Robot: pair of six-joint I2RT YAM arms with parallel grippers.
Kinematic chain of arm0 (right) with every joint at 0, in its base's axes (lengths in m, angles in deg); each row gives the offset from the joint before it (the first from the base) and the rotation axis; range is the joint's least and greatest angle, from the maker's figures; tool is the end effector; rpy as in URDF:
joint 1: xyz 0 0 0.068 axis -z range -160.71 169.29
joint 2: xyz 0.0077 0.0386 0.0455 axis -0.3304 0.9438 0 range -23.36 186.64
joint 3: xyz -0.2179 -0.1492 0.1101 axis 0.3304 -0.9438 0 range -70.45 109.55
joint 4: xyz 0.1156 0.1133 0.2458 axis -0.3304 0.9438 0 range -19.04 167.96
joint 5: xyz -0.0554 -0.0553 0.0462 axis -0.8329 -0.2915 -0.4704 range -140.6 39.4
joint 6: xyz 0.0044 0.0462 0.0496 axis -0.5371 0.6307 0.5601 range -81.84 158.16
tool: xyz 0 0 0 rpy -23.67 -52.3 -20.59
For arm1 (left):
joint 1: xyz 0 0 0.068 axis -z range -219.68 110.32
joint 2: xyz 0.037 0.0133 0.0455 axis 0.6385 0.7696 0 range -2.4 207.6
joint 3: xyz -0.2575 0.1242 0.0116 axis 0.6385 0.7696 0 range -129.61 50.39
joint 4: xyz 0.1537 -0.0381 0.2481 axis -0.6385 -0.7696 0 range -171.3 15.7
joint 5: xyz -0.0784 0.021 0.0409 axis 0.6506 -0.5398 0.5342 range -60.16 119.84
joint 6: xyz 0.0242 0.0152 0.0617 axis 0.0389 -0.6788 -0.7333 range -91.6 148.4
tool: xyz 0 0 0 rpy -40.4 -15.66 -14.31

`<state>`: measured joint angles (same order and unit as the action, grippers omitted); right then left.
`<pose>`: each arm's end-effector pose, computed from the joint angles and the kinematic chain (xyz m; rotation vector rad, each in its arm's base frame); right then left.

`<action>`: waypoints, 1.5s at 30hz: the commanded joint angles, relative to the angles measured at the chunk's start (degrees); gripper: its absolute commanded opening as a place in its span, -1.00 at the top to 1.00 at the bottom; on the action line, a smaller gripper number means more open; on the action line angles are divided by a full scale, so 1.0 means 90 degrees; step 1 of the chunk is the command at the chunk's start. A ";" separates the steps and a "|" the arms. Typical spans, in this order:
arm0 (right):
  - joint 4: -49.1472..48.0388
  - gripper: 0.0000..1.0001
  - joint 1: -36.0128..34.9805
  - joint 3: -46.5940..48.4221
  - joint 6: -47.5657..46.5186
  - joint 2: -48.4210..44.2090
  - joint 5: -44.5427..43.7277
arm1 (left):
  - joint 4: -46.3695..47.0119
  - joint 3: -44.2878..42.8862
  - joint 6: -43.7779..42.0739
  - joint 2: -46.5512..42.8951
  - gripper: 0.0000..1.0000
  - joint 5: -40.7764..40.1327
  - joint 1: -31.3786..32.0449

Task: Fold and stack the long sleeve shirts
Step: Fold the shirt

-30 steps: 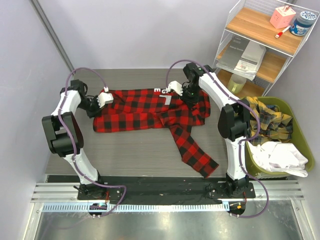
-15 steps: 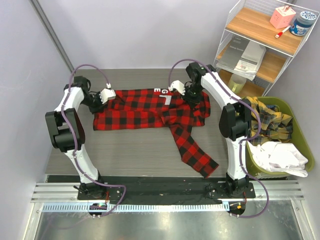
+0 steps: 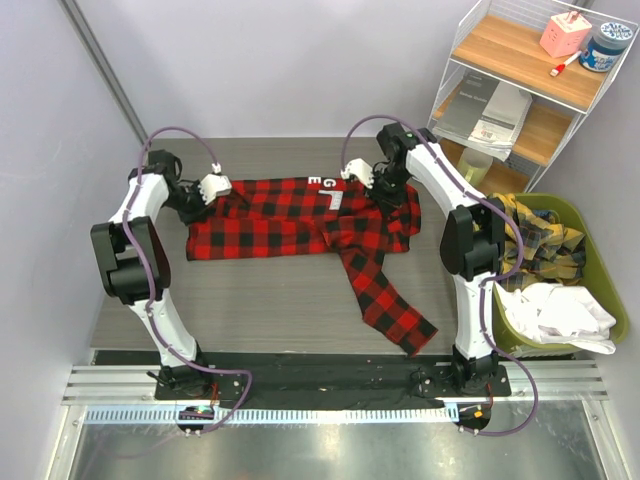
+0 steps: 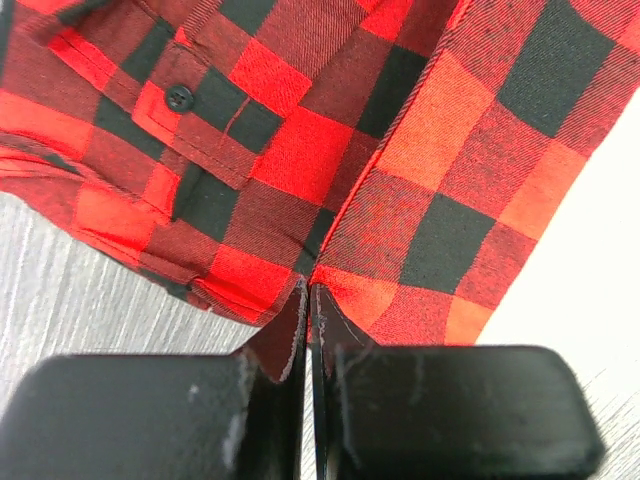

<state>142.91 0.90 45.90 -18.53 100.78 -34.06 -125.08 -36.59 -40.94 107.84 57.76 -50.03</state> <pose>0.4542 0.1673 0.2407 -1.7739 2.2470 0.3087 0.4280 0.0521 0.2013 1.3630 2.2251 -0.2636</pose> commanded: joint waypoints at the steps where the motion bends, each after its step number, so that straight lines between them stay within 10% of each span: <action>1: 0.0073 0.98 0.0061 0.0177 -0.0030 -0.0326 0.0223 | 0.0154 -0.0082 0.0097 -0.0442 1.00 0.0169 0.0007; 23: -0.0299 0.92 0.0012 0.0714 0.0498 0.0562 -0.0070 | 0.1004 -0.0130 0.0790 0.0349 1.00 -0.0397 0.0037; 32: 0.0442 -0.14 0.0499 0.1239 0.1433 0.0553 0.0289 | 0.1034 -0.0062 0.2264 0.0057 0.28 -0.0857 -0.0001; 45: 0.0162 0.03 0.1165 -0.0760 0.3221 0.0162 0.1289 | -0.0022 0.0338 0.4305 -0.0334 -0.01 -0.0309 -0.0168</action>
<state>146.03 12.40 42.47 4.23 104.23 -24.49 -123.44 -35.91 -9.75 106.48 53.04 -51.65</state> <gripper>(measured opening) 0.489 0.501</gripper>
